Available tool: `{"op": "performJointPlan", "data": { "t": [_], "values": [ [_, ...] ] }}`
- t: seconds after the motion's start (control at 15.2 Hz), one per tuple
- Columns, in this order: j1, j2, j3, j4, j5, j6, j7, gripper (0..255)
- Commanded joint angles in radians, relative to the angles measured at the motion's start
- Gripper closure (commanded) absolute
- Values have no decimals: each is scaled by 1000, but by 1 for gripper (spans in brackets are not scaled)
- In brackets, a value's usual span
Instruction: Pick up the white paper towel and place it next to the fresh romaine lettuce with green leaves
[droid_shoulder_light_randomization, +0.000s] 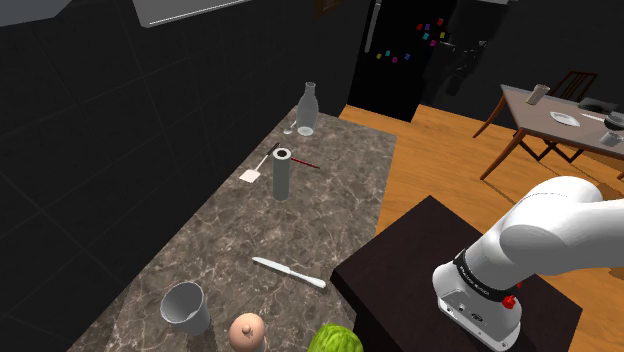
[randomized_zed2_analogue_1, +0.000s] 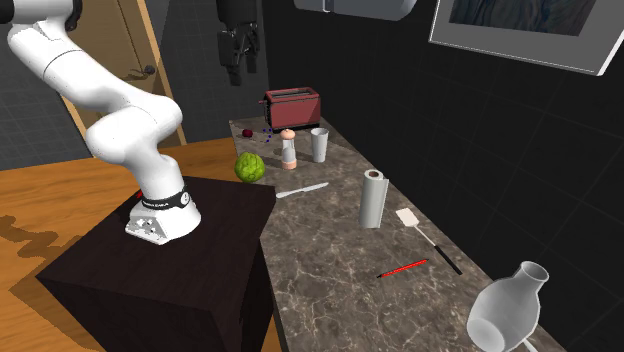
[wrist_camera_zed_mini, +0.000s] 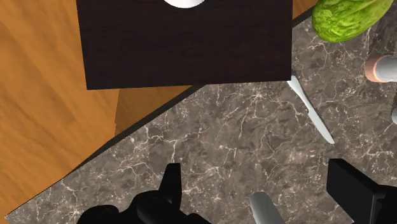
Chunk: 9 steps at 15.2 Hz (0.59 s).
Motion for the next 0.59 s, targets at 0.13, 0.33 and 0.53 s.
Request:
{"op": "performJointPlan", "data": {
  "t": [0.13, 0.33, 0.53],
  "values": [
    [2, 46, 20, -16, 8, 64, 12, 0],
    [4, 123, 49, -30, 18, 159, 31, 0],
    [5, 210, 79, -31, 23, 251, 50, 0]
  ]
}}
